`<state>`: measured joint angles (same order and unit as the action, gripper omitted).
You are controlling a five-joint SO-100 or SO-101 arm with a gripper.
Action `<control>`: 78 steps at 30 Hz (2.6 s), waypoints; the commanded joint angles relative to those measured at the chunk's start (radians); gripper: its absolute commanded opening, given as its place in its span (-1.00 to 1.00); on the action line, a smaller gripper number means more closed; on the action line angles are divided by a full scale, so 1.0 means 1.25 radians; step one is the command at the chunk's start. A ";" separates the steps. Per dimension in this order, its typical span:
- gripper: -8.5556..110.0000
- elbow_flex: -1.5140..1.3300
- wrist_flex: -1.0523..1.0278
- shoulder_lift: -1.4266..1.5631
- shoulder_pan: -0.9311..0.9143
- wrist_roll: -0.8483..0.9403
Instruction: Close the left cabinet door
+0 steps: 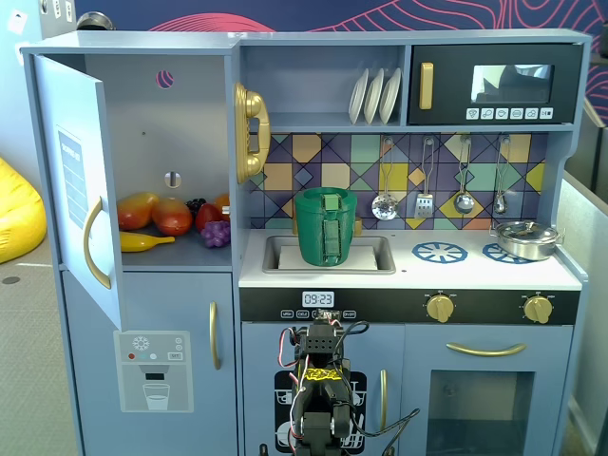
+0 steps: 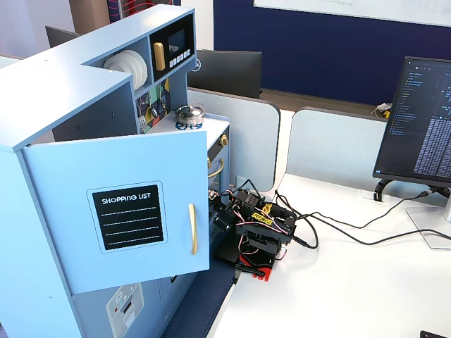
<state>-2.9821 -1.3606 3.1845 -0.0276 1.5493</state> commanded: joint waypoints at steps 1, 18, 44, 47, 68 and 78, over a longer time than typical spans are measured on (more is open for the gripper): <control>-0.86 -0.012 -0.137 -0.005 -0.013 -0.026; -0.86 0.018 0.004 -0.012 0.277 0.012; -0.86 0.523 1.298 -0.796 1.496 0.254; -0.86 0.631 1.312 -0.903 1.489 0.269; -0.86 0.994 1.303 -1.216 1.336 0.400; -0.86 0.892 1.316 -1.123 1.253 0.441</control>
<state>-1.8546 0.2577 1.6659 1.5938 2.0862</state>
